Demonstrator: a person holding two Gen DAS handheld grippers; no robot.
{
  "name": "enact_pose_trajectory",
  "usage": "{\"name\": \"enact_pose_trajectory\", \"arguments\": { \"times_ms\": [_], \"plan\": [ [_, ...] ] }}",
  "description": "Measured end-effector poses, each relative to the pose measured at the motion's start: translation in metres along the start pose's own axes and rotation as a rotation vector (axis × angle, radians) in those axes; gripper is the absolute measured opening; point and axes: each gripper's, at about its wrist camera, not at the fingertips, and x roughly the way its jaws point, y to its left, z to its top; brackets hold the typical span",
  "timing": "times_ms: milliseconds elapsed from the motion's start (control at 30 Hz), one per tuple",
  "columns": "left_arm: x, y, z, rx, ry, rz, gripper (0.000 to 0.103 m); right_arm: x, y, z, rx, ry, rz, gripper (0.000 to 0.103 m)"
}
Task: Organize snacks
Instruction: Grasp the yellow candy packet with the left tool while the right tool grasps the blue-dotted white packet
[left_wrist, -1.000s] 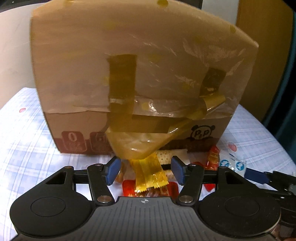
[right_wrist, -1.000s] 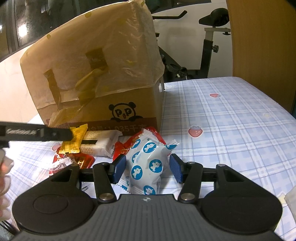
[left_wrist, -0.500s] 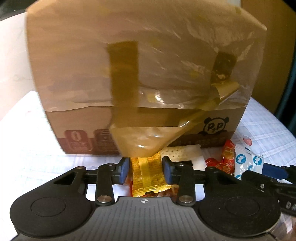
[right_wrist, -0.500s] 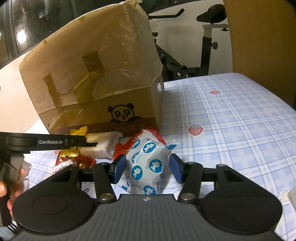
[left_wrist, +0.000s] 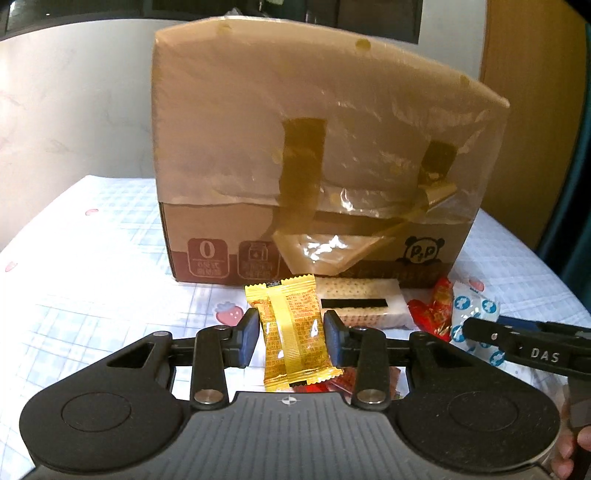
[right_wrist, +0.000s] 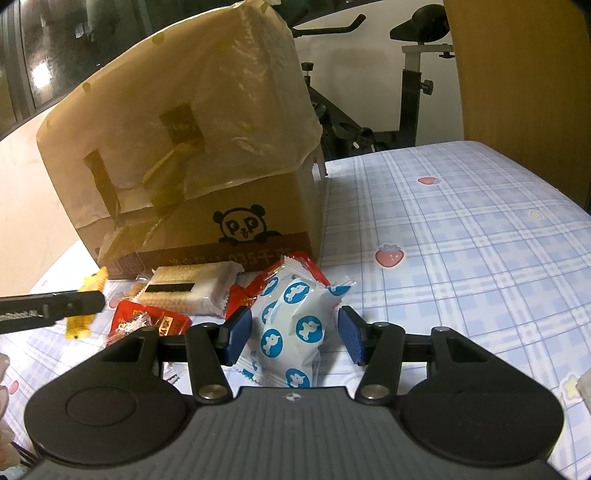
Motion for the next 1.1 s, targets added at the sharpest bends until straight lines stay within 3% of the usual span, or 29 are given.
{"name": "enact_pose_trajectory", "arguments": {
  "times_ms": [733, 1100],
  "plan": [
    [-0.007, 0.006, -0.012, -0.010, -0.006, -0.040, 0.040, 0.006, 0.001, -0.001, -0.024, 0.034, -0.023, 0.060],
    [-0.013, 0.005, -0.009, -0.023, -0.024, -0.035, 0.040, 0.000, 0.015, -0.004, -0.118, 0.005, -0.051, 0.049]
  ]
}}
